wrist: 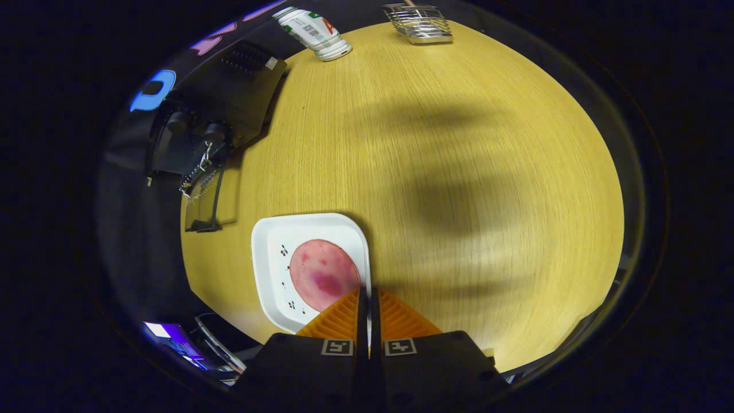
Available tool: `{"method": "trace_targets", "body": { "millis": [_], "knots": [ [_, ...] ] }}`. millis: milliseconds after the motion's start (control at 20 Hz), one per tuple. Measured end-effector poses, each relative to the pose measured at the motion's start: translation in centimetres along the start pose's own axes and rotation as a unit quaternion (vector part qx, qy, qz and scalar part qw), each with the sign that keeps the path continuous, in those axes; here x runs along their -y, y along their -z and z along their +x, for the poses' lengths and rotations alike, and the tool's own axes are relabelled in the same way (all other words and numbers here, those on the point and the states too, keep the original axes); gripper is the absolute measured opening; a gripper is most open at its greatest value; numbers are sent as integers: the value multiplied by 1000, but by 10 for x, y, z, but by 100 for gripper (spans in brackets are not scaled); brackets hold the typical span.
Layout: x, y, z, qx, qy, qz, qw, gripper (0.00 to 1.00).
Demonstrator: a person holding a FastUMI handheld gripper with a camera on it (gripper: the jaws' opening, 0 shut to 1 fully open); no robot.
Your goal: Open the toaster oven, put the food inside, and close the toaster oven door.
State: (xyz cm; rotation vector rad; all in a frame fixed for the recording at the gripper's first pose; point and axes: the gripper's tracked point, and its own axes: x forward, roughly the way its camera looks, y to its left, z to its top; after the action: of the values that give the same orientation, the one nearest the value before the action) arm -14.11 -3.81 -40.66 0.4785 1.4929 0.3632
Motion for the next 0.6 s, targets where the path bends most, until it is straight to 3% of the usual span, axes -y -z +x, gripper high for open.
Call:
{"method": "trace_targets", "body": {
  "millis": [350,600],
  "knots": [
    [-28,3,-8,45,-91,111,989,5],
    [-60,11,-28,79,-105,144,981,5]
  ]
}}
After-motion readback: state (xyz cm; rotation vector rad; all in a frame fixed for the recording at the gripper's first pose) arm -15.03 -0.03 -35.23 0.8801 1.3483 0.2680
